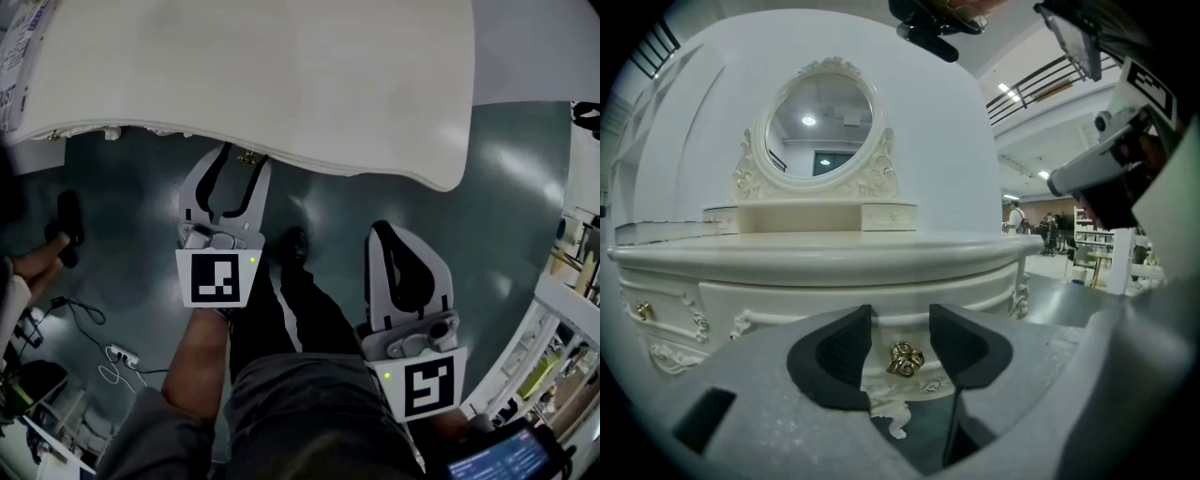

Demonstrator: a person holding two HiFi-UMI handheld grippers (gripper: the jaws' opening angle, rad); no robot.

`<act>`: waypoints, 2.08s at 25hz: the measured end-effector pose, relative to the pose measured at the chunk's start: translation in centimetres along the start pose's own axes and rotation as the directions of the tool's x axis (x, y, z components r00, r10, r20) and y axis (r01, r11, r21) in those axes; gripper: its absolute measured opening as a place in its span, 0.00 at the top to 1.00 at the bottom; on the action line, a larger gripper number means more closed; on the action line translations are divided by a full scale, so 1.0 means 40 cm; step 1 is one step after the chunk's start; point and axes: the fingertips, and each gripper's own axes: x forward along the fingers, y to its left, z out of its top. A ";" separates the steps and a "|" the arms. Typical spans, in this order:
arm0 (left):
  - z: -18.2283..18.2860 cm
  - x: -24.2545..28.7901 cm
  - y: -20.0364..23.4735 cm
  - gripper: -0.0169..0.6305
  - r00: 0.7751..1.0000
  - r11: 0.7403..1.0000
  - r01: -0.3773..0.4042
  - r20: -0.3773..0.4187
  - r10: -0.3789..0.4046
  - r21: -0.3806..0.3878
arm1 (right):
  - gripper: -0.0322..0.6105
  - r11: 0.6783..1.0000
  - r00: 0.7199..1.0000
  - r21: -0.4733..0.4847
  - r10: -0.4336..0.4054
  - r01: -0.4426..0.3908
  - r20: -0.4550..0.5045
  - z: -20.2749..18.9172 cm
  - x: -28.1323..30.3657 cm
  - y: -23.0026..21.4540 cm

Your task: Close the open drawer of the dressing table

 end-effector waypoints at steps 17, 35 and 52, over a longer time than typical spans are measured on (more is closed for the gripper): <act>0.016 0.037 0.006 0.65 1.000 1.000 -0.006 0.010 0.006 0.008 | 0.93 0.999 0.999 0.009 -0.040 0.040 0.005 0.002 -0.025 -0.053; 0.301 -0.220 -0.062 0.66 0.989 0.995 -0.018 0.144 0.032 -0.098 | 0.93 1.000 0.988 -0.016 -0.015 0.017 0.155 0.158 -0.076 0.001; 0.738 -0.489 -0.137 0.95 0.929 0.967 -0.237 0.313 0.198 0.092 | 0.93 0.995 0.914 -0.096 0.055 -0.018 0.401 0.474 -0.222 0.063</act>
